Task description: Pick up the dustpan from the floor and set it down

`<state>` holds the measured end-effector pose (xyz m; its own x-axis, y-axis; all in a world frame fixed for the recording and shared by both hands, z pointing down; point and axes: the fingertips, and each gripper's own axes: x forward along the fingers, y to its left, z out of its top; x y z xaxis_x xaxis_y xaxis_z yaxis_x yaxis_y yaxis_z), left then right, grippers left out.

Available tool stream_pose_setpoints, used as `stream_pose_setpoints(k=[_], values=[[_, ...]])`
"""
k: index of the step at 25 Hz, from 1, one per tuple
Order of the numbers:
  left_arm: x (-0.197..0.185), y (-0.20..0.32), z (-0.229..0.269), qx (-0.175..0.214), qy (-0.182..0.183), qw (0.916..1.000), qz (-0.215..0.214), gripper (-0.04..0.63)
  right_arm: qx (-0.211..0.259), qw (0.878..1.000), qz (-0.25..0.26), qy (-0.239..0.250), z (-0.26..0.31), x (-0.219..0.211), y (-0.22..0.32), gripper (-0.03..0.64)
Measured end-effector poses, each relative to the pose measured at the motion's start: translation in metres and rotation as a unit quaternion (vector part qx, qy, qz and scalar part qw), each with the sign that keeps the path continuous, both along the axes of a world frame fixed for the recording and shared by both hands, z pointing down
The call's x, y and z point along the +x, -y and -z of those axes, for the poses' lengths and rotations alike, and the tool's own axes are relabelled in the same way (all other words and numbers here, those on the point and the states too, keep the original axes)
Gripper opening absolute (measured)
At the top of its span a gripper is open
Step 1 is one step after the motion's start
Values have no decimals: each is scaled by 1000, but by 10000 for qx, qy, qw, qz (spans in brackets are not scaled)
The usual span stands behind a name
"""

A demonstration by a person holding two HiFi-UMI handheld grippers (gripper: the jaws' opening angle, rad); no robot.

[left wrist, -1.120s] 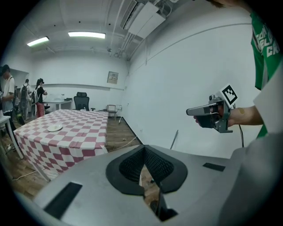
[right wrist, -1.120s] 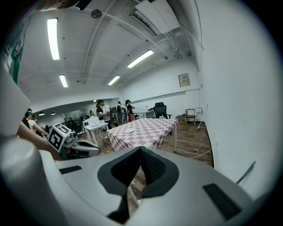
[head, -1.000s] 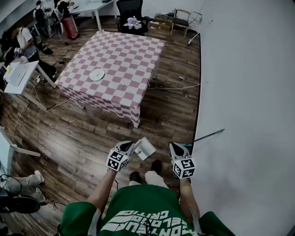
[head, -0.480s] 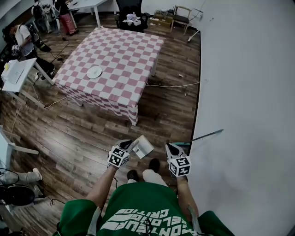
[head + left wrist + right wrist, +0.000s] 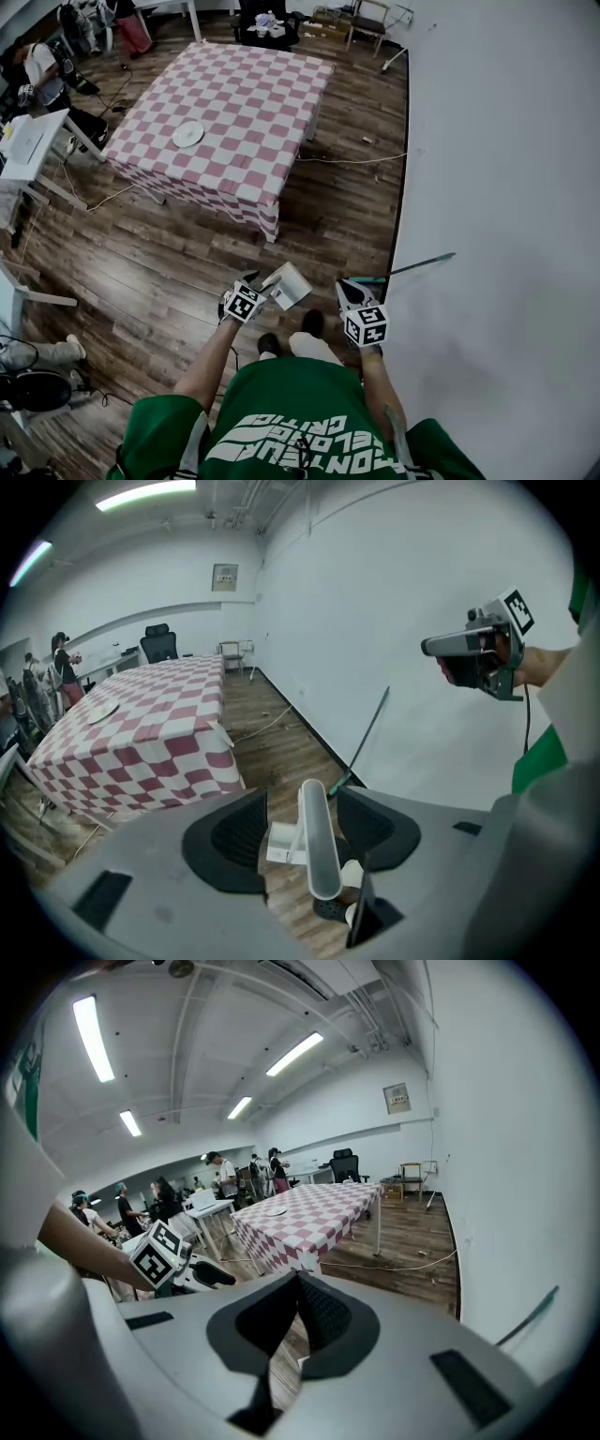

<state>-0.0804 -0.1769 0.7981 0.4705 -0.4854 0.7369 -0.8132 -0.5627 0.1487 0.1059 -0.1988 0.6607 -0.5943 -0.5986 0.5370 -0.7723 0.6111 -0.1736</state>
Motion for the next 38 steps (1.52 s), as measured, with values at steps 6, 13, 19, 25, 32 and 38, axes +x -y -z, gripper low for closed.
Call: stream_pose_setpoints(k=[6, 13, 19, 25, 32, 38], values=[[6, -5, -25, -275, 77, 9995, -147, 221, -81, 9999, 7, -98, -4, 0, -3, 8], [19, 4, -57, -310, 212, 9991, -198, 221, -204, 9994, 68, -258, -17, 4, -4, 8], [28, 8, -77, -386, 394, 9981, -277, 221, -330, 9987, 117, -368, -28, 3, -9, 8], [37, 14, -87, -451, 416, 9975, -342, 219, -397, 9982, 86, -445, -29, 11, -11, 8], [37, 20, -93, -532, 513, 9966, -367, 172, -467, 9976, 72, -502, -35, 14, -14, 8], [32, 21, -94, -554, 617, 9962, -282, 120, -499, 9973, 76, -533, -36, 17, -15, 8]])
